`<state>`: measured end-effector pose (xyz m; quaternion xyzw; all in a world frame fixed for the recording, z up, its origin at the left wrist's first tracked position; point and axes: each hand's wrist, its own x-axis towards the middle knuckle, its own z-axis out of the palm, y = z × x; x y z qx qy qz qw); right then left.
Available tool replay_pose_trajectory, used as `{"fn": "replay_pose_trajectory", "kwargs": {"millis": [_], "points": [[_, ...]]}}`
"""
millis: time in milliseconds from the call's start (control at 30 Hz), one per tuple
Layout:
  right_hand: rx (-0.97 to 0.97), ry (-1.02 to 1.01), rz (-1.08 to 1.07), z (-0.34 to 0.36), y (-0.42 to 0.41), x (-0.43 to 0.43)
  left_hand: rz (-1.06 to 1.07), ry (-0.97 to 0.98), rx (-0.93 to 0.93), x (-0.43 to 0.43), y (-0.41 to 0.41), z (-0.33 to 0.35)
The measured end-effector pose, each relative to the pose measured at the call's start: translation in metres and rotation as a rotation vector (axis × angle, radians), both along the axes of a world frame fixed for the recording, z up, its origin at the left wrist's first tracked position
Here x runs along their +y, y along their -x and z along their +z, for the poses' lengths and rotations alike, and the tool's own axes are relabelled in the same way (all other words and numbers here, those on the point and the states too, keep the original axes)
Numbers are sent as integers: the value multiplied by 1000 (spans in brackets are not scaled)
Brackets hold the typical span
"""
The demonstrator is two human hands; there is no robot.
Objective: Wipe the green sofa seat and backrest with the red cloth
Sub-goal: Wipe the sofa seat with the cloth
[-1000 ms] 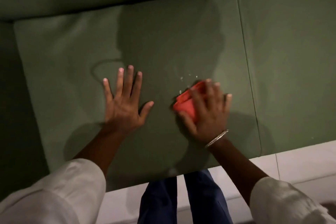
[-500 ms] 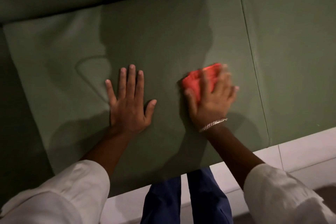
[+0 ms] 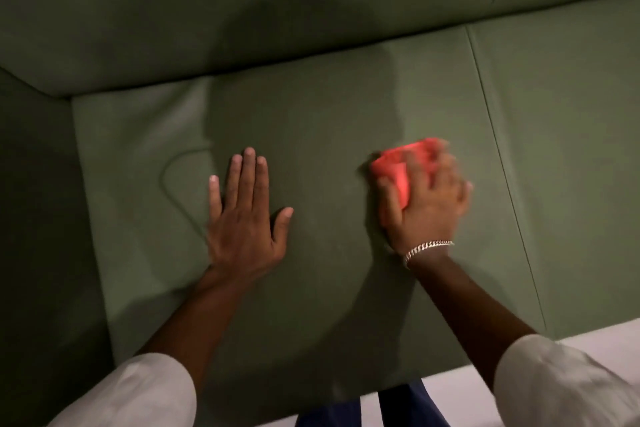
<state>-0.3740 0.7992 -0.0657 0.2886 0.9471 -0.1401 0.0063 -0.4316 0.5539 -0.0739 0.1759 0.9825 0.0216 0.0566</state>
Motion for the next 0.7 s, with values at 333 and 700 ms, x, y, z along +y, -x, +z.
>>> {"fn": "replay_pose_trajectory", "kwargs": {"millis": [333, 700], "points": [[50, -29, -6, 6, 123, -19, 98, -30, 45, -5, 39, -4], [5, -106, 985, 7, 22, -12, 64, 3, -16, 2, 28, 6]]}}
